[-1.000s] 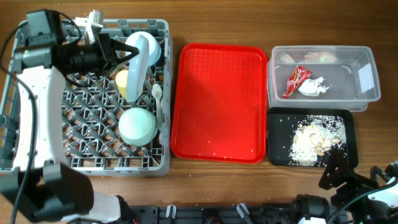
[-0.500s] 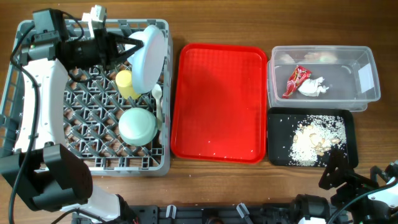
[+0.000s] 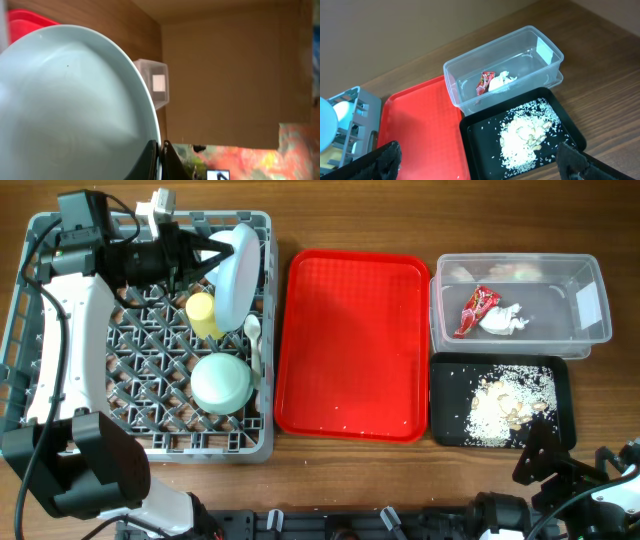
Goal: Sort waste into correct bins and load items into the dishwasher rack
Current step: 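Carry the blue plate with the left gripper upright into the rack's right edge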
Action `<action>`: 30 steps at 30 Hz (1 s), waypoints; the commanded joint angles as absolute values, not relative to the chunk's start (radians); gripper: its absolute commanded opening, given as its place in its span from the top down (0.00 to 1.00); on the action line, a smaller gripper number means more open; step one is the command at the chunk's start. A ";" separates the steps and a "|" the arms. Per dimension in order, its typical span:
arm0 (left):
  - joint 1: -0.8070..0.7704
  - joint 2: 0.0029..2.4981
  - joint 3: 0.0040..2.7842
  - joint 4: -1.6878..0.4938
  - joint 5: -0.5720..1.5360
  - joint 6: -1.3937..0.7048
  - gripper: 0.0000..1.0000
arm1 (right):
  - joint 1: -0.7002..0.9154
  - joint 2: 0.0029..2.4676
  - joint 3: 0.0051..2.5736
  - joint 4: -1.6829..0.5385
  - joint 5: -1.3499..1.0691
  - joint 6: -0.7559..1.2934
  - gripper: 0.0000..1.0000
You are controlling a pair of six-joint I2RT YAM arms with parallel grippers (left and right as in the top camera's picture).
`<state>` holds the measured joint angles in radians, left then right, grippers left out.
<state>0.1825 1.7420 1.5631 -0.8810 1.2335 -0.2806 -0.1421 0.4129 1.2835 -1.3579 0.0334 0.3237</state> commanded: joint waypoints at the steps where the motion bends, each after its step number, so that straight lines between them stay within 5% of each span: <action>1: 0.176 1.747 1.563 -0.843 1.110 -0.436 0.96 | -0.144 0.406 1.283 -1.356 0.028 0.317 0.00; 30: 0.095 1.751 1.427 -0.616 0.951 -0.673 0.96 | -0.144 0.406 1.283 -1.356 0.028 0.317 0.00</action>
